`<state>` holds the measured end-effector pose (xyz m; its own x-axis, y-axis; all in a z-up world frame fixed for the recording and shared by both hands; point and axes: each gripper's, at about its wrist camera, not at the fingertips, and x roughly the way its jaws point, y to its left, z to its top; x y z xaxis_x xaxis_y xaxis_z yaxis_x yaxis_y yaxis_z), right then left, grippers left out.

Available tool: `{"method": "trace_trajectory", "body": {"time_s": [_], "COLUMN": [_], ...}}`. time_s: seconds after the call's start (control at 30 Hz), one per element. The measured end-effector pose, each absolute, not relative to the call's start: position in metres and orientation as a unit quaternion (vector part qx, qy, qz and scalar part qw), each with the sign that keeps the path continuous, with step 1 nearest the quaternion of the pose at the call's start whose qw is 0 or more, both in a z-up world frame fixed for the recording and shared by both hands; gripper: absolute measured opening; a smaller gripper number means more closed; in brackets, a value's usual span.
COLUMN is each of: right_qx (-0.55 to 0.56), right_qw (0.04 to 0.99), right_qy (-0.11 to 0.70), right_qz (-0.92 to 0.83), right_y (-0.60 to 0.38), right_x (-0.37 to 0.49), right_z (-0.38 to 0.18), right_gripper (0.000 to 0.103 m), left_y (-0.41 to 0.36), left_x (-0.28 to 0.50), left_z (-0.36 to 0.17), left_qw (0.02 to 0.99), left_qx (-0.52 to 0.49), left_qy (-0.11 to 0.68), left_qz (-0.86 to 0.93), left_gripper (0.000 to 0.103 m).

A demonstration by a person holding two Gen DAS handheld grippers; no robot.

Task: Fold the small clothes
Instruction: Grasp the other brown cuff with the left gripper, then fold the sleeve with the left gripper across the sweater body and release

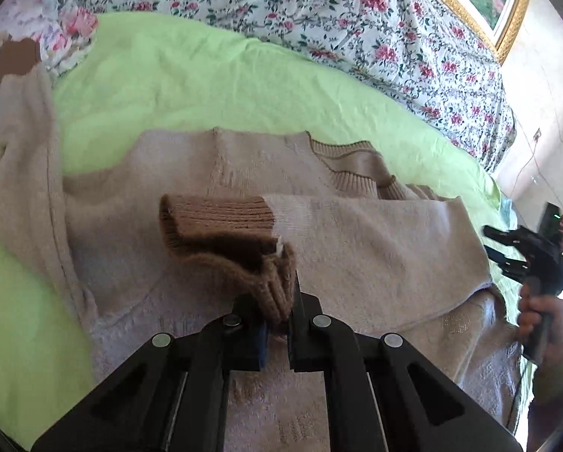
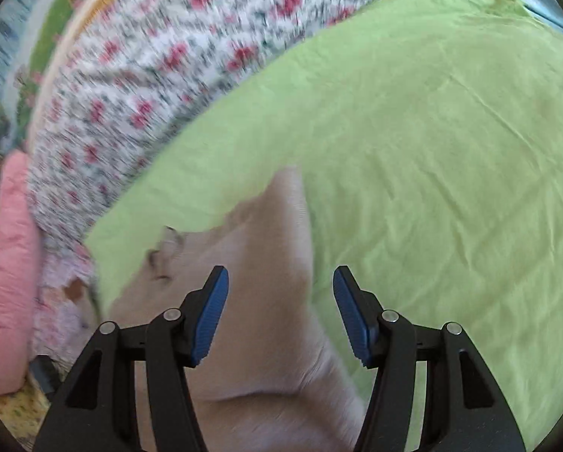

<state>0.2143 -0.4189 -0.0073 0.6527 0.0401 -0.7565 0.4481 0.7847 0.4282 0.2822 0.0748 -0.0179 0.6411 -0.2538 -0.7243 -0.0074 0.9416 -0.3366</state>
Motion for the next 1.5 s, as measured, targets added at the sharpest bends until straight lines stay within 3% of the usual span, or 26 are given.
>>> {"method": "trace_trajectory", "body": {"time_s": [0.1,0.13,0.17,0.2,0.23,0.47,0.53,0.67,0.77,0.83,0.93,1.1,1.27,1.5], "right_qx": [0.283,0.269,0.255,0.261,0.267,0.214,0.230,0.250,0.256,0.251,0.256,0.264,0.255,0.263], "right_qw": [0.840,0.845,0.849,0.850,0.855,0.864,0.861,0.863,0.875,0.882,0.883,0.878,0.871,0.855], "right_qy": [0.451,0.452,0.452,0.447,0.432,0.433,0.429,0.416,0.397,0.390,0.390,0.400,0.419,0.444], "right_qz": [-0.109,-0.103,-0.102,-0.101,-0.104,-0.144,-0.145,-0.144,-0.109,-0.088,-0.058,0.006,0.041,0.051], "right_y": [-0.416,-0.412,-0.411,-0.416,-0.423,-0.428,-0.431,-0.425,-0.402,-0.384,-0.360,-0.321,-0.291,-0.280], "right_x": [0.236,0.239,0.240,0.239,0.235,0.236,0.231,0.214,0.197,0.185,0.171,0.157,0.148,0.147], "right_z": [-0.032,-0.033,-0.031,-0.027,-0.021,-0.022,-0.022,-0.008,0.008,0.014,0.013,0.010,0.002,-0.018], "right_gripper": [0.060,0.047,0.024,0.009,0.008,0.008,0.011,0.024,0.040,0.049,0.050,0.050,0.050,0.050], "left_y": [0.074,0.071,0.068,0.063,0.058,0.052,0.062,0.083,0.101,0.116,0.140,0.179,0.214,0.260], "left_x": [0.276,0.277,0.278,0.278,0.279,0.296,0.287,0.267,0.256,0.252,0.255,0.279,0.329,0.405], "left_z": [-0.024,-0.024,-0.022,-0.019,-0.015,-0.031,-0.029,-0.014,0.000,0.009,0.019,0.028,0.032,0.013], "left_qw": [0.886,0.885,0.885,0.886,0.886,0.876,0.877,0.890,0.897,0.899,0.901,0.896,0.890,0.863], "left_qx": [-0.162,-0.160,-0.159,-0.158,-0.158,-0.154,-0.159,-0.154,-0.155,-0.161,-0.169,-0.158,-0.122,-0.098], "left_qy": [0.428,0.431,0.431,0.428,0.425,0.449,0.445,0.423,0.411,0.405,0.399,0.409,0.420,0.455], "left_qz": [-0.072,-0.073,-0.079,-0.087,-0.095,-0.086,-0.085,-0.069,-0.051,-0.033,0.003,0.072,0.132,0.198], "left_gripper": [0.006,0.006,0.006,0.006,0.006,0.008,0.020,0.025,0.032,0.045,0.060,0.065,0.080,0.081]}}
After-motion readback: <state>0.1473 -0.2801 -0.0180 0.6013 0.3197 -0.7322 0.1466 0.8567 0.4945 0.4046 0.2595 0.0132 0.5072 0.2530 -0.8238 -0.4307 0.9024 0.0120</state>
